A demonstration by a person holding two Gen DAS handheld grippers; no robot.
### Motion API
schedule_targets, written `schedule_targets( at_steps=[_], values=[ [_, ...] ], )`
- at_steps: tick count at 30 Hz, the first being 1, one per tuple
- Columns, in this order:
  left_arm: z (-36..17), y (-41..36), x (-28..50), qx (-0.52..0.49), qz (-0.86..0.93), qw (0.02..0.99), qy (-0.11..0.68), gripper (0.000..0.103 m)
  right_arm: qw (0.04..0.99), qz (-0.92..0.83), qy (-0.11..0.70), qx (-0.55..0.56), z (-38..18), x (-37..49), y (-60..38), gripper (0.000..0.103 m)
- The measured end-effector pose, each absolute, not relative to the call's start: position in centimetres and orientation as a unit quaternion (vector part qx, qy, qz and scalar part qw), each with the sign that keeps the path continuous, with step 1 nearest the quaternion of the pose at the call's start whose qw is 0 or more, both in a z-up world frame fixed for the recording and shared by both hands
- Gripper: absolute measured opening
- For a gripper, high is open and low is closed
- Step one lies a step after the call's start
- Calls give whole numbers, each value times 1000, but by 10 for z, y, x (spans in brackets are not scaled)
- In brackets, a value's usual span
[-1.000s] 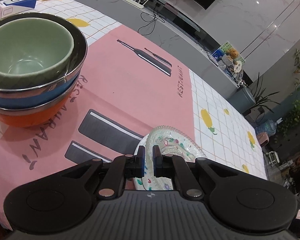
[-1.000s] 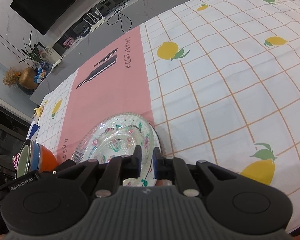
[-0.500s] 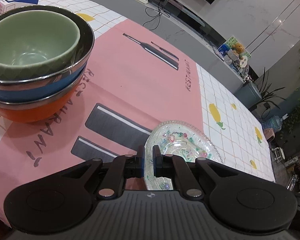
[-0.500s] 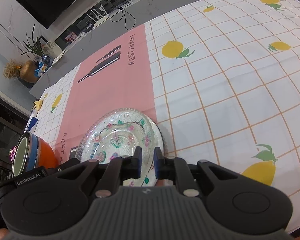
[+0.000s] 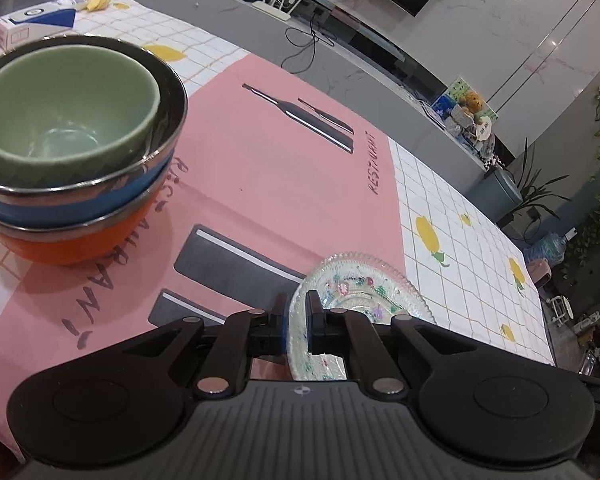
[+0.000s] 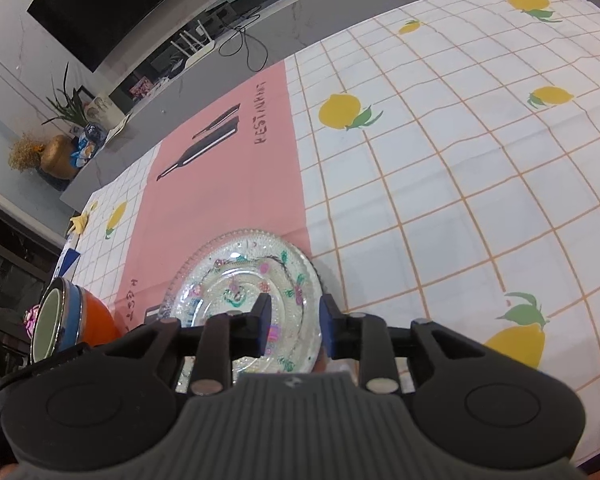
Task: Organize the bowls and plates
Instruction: 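Lower the glass dish onto the white plate and open both grippers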
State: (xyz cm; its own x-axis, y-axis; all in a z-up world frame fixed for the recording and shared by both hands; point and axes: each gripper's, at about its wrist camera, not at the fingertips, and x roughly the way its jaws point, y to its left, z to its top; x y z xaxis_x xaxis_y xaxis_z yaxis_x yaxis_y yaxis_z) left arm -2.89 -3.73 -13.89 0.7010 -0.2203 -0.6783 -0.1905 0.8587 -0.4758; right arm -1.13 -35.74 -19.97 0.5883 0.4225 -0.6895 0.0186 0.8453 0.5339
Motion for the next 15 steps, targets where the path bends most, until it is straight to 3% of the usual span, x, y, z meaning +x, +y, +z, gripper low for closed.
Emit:
schedule_targets(
  at_steps=[3,9,12,15],
  values=[
    [-142,-36,-30,-267,-6,879,394,11,853,109,441,259,-201,-11,-362,37],
    [-149,-36,-29,-287,-21,864,412,13,842,112,459,261,-206,-9,-363,37],
    [-149,-42,-28,-274,-21,868,413,11,838,123,467,255,-208,-9,-358,22],
    [-148,-46,-27,-259,-19,874,411,11,843,118,468,238,-207,-10,-354,18]
  ],
)
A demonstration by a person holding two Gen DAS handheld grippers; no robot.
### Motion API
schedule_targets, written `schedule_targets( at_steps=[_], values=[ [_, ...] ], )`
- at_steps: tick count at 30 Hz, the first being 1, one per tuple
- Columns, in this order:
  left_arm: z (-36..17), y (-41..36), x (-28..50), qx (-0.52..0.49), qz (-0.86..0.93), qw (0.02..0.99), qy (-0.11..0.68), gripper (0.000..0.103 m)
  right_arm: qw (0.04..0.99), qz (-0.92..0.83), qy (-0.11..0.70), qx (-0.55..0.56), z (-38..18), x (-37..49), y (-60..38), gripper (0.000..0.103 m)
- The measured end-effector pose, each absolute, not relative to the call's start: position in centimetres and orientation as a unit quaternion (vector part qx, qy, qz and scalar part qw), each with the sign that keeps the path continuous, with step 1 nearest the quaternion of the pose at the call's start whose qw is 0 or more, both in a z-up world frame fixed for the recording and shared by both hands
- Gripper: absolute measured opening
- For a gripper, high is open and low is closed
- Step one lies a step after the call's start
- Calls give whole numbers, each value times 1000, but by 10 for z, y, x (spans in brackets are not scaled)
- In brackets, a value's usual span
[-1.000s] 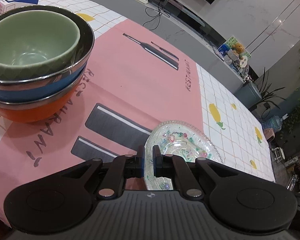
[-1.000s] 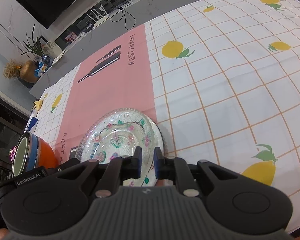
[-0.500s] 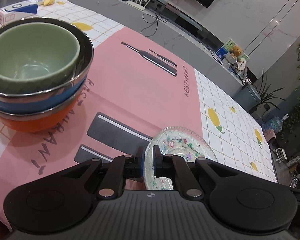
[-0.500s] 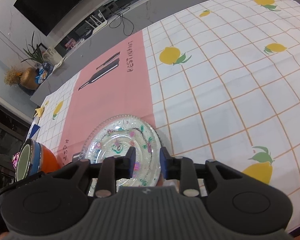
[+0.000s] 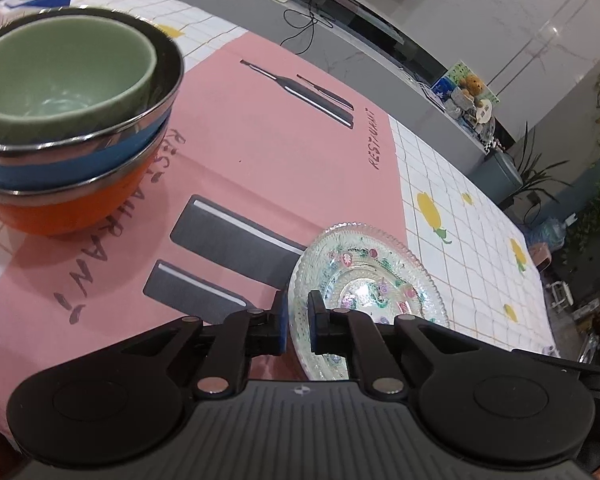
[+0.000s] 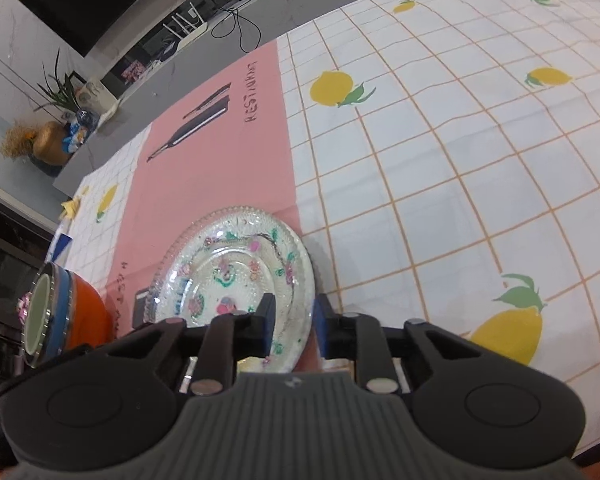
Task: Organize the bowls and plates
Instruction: 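Lower the glass dish onto the white plate and open both grippers, then move both grippers to the bowl stack and grasp its rim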
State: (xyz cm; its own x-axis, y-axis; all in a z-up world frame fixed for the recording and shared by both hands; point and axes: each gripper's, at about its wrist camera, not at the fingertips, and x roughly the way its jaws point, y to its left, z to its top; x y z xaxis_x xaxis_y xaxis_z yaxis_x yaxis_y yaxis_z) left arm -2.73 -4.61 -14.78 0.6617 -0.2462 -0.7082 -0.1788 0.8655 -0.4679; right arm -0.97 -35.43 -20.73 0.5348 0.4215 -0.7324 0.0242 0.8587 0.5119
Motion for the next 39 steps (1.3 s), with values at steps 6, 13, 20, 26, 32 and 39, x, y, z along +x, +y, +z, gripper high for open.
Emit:
schedule_targets(
  at_steps=[6,13,20,26,32,39],
  values=[
    [-149,-43,-28,-260,-20,875,408,11,842,117,467,243,-208,-9,-356,20],
    [-128,-47,-44,-200,-28,906,372,15,868,112,432,218,-193,-18,-352,33],
    [-95,-57,-70,-115,-41,936,329,26,888,141,387,204,-174,-28,-342,49],
    [-60,-50,-81,-81,-25,948,307,36,900,172,357,183,-157,-35,-320,63],
    [-25,-29,-88,-78,2,956,284,62,892,190,360,199,-144,-41,-295,70],
    [-5,13,-90,-100,70,960,253,76,876,204,356,255,-125,-50,-268,83]
  ],
)
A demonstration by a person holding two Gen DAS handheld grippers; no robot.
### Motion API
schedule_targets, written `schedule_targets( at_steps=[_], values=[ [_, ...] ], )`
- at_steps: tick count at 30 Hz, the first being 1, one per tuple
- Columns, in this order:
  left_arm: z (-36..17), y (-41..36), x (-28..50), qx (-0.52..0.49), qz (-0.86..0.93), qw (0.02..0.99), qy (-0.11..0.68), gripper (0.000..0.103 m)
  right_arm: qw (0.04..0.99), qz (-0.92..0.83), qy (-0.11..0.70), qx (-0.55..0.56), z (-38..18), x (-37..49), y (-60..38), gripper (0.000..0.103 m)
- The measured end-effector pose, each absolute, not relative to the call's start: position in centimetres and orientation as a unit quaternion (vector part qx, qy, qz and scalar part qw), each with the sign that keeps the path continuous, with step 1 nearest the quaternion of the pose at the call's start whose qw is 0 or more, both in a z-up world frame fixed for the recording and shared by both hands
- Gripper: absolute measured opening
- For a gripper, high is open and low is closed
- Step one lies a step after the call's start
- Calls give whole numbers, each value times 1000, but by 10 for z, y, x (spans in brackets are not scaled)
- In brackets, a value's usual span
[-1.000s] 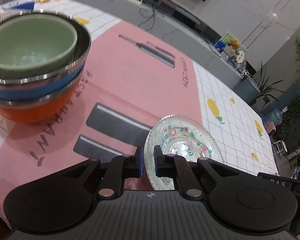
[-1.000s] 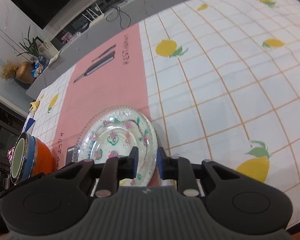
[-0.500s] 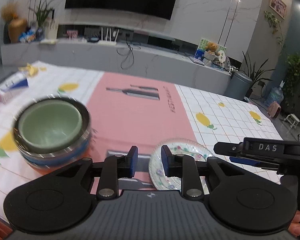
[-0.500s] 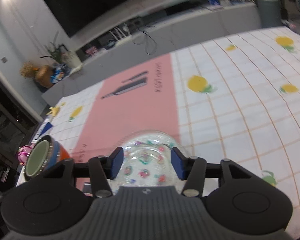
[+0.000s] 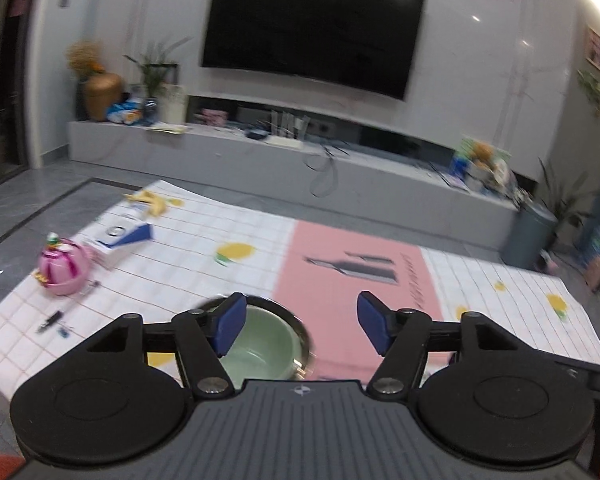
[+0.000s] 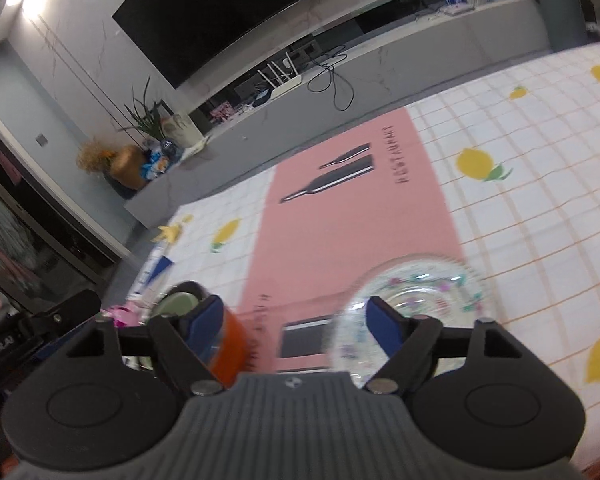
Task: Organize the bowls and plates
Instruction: 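Move both grippers to the bowl stack and grasp its rim, then lift the bowl stack with both grippers and carry it over the plates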
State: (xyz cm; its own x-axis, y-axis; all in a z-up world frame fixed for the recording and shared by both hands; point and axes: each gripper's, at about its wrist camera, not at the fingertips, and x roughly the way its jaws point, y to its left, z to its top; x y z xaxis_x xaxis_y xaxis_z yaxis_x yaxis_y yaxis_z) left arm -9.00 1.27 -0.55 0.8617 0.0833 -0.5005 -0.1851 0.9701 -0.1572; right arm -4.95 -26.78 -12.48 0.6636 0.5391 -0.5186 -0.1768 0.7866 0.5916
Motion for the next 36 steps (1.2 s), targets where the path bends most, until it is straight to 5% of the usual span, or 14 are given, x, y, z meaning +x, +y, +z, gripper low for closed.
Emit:
schedule_targets(
  at_steps=[7,36],
  values=[
    [-20,55,-82,-143,136,938,284,79,854,202,388,281,-126,-44,-230,95],
    [-84,126,-60,-293,110,882,353,79,783,250,490,290,-175,9,-136,96]
  ],
)
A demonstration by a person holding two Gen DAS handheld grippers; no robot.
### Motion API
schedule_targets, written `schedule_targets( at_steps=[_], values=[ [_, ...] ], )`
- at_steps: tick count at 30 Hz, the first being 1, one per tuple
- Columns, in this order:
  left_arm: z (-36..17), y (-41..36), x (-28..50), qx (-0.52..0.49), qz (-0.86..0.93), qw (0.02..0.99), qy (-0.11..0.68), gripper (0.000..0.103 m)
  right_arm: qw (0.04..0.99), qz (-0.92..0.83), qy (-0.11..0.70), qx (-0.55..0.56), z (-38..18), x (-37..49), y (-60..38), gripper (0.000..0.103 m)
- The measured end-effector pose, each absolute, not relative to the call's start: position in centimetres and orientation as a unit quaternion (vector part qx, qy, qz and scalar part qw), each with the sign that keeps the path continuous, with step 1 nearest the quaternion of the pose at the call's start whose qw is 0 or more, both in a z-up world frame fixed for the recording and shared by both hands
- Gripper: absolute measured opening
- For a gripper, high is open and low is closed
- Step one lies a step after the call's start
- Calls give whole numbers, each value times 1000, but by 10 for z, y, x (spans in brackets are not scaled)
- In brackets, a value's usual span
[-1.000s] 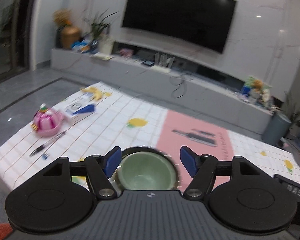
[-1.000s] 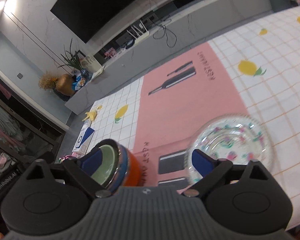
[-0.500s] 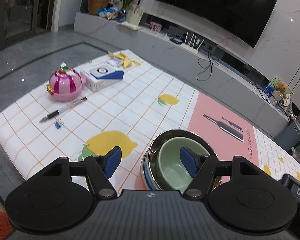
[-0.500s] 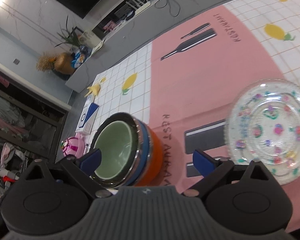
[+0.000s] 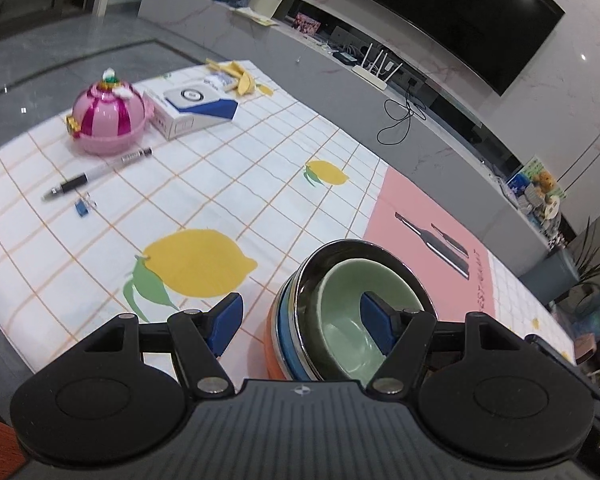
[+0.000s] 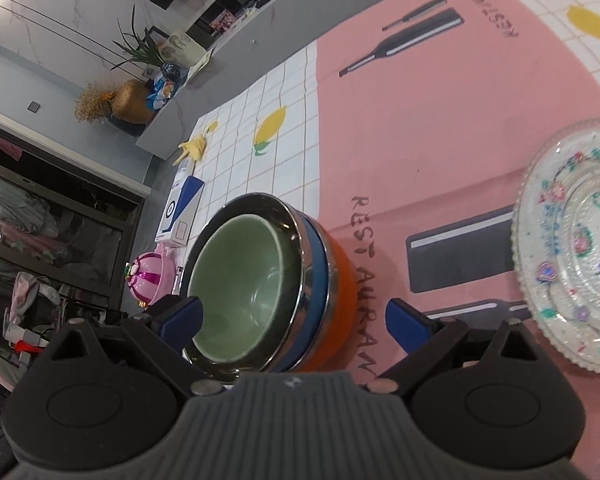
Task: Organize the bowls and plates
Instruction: 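Lift the bowl stack with both grippers and carry it over the plates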
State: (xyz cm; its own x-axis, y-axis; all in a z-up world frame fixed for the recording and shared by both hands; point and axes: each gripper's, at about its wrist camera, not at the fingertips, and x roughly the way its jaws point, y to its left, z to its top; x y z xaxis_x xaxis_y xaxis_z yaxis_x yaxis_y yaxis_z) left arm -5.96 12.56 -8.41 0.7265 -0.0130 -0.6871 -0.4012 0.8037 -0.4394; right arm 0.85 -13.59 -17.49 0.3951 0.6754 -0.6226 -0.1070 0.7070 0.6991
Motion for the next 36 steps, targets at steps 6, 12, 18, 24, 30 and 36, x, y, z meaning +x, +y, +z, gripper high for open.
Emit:
schedule_targets(
  at_steps=[6,12,18,24,30,36],
  values=[
    [-100,133,-53,-336,102,864,362,79,780,242,495,297,-184,15,-133,92],
    [-113,133,-46,-358,96,847,382,76,761,229,516,319,-201,25,-132,83],
    [-124,133,-42,-380,96,829,399,66,744,231,525,342,-209,26,-132,74],
    [-126,134,-44,-383,101,825,402,56,737,230,528,354,-212,25,-132,58],
    [-124,130,-43,-365,103,834,402,55,742,224,526,350,-209,21,-133,53],
    [-118,124,-47,-349,107,841,399,53,734,223,530,362,-210,18,-140,47]
  ],
)
